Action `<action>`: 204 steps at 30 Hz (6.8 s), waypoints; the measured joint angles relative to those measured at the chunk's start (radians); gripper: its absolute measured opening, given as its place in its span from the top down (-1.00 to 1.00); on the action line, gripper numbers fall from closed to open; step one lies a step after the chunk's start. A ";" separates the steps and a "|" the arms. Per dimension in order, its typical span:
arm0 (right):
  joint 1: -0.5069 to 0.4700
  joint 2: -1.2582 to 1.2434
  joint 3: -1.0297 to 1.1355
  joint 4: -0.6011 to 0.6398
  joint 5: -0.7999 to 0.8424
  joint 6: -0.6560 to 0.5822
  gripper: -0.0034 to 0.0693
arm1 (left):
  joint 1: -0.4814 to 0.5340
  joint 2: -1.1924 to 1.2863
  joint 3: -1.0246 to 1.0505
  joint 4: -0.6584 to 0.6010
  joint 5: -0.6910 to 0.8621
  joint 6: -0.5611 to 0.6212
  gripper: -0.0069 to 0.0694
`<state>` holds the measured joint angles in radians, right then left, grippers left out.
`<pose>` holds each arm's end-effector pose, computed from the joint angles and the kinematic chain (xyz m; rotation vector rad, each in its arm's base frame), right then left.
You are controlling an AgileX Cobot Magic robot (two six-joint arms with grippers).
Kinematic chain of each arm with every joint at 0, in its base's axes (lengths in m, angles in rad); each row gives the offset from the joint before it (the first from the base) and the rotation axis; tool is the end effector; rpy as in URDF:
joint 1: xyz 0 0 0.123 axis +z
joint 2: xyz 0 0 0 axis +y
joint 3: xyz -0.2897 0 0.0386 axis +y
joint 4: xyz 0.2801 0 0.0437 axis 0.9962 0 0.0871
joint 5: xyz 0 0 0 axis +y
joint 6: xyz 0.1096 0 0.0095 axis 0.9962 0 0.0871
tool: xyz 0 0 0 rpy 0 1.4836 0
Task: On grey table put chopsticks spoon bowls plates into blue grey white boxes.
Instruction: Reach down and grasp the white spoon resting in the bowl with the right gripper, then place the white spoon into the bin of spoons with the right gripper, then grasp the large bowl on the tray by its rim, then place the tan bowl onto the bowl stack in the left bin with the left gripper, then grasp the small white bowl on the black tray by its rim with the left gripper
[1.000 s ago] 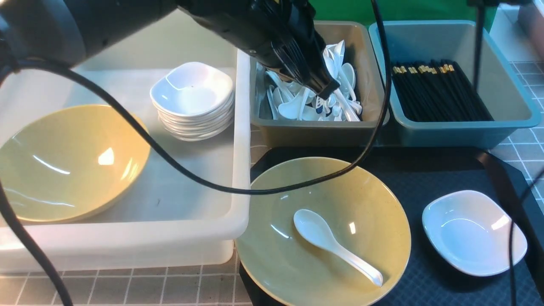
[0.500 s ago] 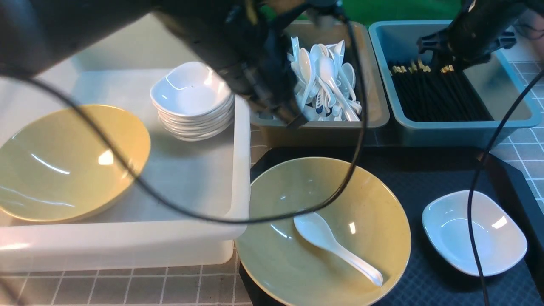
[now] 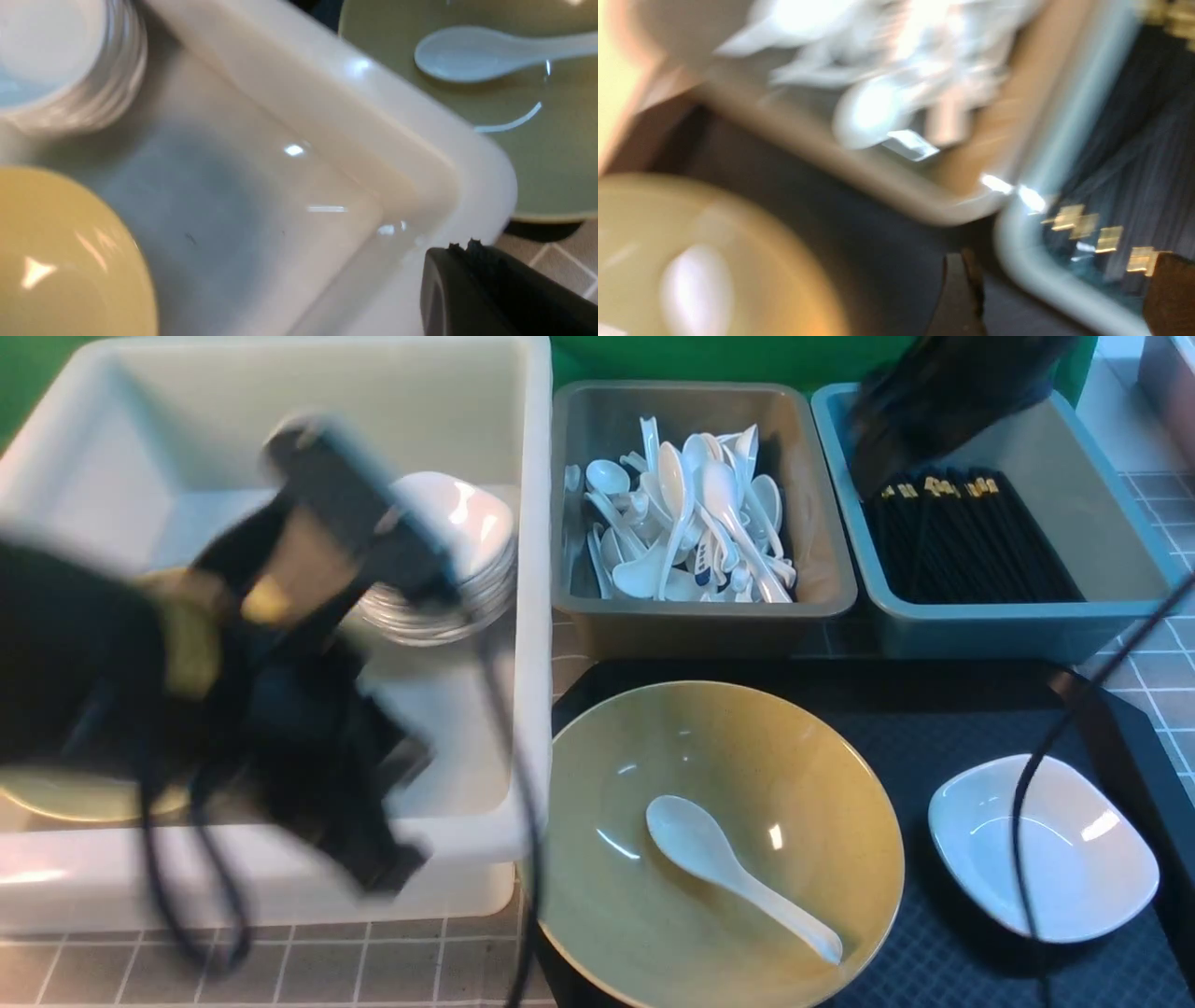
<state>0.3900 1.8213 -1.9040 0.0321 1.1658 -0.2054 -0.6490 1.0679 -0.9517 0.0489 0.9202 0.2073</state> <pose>0.4099 0.1720 0.3685 -0.7490 2.4583 0.1126 0.1950 -0.1425 0.3170 1.0669 2.2857 -0.1179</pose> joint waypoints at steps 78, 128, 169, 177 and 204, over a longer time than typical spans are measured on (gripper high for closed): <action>0.009 -0.082 -0.280 -0.049 0.000 0.020 -0.49 | 0.000 0.758 -0.738 -0.145 0.286 0.248 0.82; 0.009 -0.465 0.419 -0.067 -0.176 -0.103 0.54 | 0.050 1.006 -0.998 -0.319 0.326 0.320 0.80; 0.112 -0.384 0.274 0.242 -0.226 -0.393 0.91 | 1.127 0.548 -0.311 -0.408 0.020 0.351 0.51; 0.112 -0.384 0.274 0.242 -0.228 -0.398 0.91 | 1.127 0.539 -0.352 -0.336 0.053 0.339 -0.34; 0.112 -0.589 0.410 -0.293 0.001 0.205 0.88 | -0.044 0.706 -0.577 -0.372 0.010 0.311 0.83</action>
<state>0.5023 1.2325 -1.4941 -0.2607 1.1672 0.0000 -0.6928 1.7734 -1.5290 -0.3228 0.9302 0.5184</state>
